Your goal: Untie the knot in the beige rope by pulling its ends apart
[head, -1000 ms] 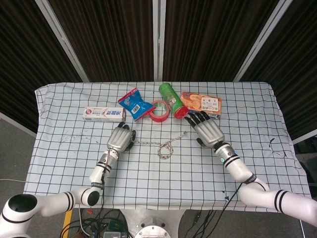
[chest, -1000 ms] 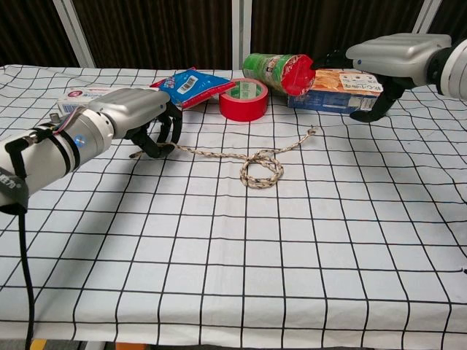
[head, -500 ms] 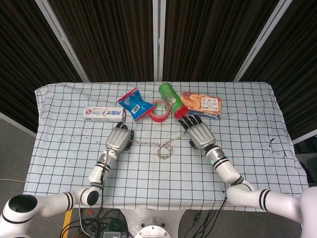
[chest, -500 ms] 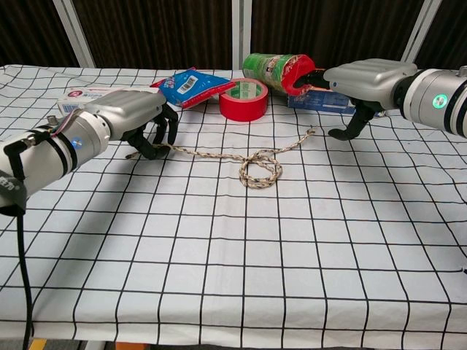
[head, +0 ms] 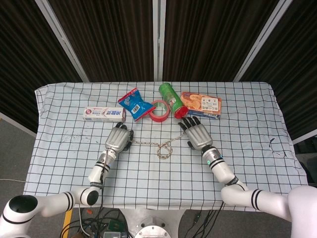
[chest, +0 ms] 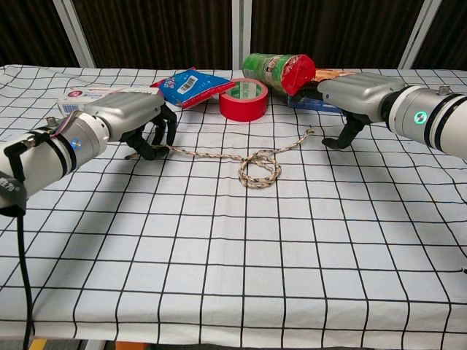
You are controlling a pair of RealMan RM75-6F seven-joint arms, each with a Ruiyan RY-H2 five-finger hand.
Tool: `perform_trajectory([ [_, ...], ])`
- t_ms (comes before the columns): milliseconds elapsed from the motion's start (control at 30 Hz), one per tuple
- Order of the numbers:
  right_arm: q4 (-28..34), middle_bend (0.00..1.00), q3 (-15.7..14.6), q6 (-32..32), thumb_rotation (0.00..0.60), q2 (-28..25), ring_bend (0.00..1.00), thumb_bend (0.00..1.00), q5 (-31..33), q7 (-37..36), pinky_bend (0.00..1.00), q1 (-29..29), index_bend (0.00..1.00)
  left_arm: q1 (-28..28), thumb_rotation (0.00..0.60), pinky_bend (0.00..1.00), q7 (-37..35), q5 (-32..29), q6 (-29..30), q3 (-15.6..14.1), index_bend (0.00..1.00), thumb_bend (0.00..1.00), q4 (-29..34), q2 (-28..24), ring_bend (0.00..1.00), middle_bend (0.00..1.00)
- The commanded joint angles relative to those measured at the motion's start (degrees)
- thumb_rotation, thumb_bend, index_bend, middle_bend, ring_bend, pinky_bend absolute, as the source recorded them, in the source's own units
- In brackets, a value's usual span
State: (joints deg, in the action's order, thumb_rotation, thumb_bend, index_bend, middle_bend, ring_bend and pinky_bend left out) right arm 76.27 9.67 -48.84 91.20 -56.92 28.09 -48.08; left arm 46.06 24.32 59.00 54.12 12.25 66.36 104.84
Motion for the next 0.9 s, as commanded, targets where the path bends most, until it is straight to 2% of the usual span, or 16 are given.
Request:
perform_trajectory([
  [33,-0.89,0.01,0.13,0.41,0.6,0.49,0.0,0.32,0.16,-0.16,0.0,-0.48,0.16,0.01,0.6,0.16,-0.15,0.05,-0.17,0.01,0.52,0.37,-0.08,0.01,0.28,0.63],
  [567,-4.32,0.01,0.08,3.27,0.6,1.88,0.0,0.32,1.56,-0.07,0.0,-2.76,0.28,0.12,0.6,0.16,-1.44,1.23,-1.04,-0.18,0.52,0.37,-0.5,-0.4,0.28,0.63],
  [900,-6.42,0.02,0.07,3.69,0.6,3.36,0.0,0.32,2.85,0.33,0.0,-3.57,0.31,0.1,0.6,0.16,-1.65,1.15,-1.28,-0.03,0.52,0.37,-0.52,-0.65,0.28,0.63],
])
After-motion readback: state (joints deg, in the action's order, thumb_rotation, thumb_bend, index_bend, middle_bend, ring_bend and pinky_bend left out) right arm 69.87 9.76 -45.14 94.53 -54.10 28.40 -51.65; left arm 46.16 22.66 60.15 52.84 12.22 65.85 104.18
